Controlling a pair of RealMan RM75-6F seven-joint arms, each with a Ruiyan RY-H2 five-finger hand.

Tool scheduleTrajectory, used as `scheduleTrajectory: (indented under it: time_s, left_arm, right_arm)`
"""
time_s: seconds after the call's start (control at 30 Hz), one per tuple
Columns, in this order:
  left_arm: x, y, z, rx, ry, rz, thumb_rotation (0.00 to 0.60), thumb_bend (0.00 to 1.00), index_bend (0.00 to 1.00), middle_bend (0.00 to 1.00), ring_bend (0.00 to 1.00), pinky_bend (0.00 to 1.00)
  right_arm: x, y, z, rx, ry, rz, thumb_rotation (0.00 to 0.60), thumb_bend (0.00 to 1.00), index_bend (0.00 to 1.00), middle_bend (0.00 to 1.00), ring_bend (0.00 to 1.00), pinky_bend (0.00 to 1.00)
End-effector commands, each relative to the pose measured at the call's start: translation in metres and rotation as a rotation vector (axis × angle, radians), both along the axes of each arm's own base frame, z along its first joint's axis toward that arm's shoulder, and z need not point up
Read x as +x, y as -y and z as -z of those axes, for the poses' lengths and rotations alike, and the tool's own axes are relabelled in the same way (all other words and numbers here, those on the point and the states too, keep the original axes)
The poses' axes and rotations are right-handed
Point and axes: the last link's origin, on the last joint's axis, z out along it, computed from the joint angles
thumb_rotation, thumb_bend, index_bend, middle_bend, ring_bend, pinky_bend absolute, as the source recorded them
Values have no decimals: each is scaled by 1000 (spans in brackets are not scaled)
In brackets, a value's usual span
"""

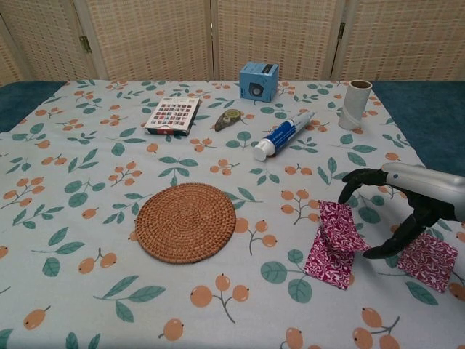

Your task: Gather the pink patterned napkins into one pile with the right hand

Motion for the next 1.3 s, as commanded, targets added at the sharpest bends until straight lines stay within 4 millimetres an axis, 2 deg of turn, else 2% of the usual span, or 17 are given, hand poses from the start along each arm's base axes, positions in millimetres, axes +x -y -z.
scheduleTrajectory:
  time_s: [0.03,0.57,1.1,1.3]
  left_arm:
    - [-1,1,0,0,1,-2,600,207,250,129,197,0]
    - [-1,0,3,-13,12,10,600,207,250,129,197,0]
    - [-2,-4,3,-23,22,20,600,207,250,129,198,0]
    - [-4,-5,5,-29,25,19,600,207,250,129,198,0]
  right_arm:
    - [4,-6,3,15,6,-2,590,123,362,106,0,0]
    - [4,-28,7,-2,29,66,585,123,362,110,0,0]
    - [6,-33,17,-9,46,89,578,124,361,109,0,0]
    - [5,-36,17,-13,42,92,572,124,317,109,0,0]
